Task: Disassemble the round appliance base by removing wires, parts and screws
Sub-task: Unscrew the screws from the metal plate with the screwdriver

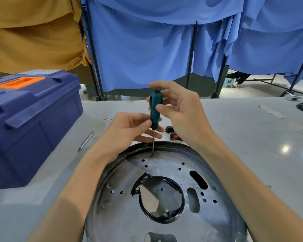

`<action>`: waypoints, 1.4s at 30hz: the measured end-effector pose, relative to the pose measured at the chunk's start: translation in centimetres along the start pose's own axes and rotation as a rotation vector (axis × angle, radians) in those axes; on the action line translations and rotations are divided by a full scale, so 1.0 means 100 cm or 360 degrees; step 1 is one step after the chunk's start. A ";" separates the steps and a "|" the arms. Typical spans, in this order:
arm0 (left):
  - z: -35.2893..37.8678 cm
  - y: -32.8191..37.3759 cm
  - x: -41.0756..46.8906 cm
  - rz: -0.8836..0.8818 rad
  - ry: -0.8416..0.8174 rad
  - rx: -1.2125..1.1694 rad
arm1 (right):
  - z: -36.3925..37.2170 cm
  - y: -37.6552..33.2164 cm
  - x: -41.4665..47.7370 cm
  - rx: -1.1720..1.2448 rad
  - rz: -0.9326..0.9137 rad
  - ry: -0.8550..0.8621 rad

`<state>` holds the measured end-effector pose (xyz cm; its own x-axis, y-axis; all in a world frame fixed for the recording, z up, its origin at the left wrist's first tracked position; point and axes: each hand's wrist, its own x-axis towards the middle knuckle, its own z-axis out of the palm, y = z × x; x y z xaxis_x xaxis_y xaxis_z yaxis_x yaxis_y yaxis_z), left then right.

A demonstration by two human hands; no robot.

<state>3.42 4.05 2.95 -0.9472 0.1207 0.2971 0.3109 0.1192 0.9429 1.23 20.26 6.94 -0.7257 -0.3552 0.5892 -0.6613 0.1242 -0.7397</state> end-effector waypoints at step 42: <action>0.002 0.000 0.000 -0.0039 0.0003 -0.0013 | 0.000 -0.001 0.000 -0.0047 -0.0004 0.0060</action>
<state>3.47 4.30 2.93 -0.9547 0.1159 0.2740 0.2868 0.1140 0.9512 1.25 20.21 6.99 -0.7302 -0.3204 0.6034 -0.6682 0.1505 -0.7286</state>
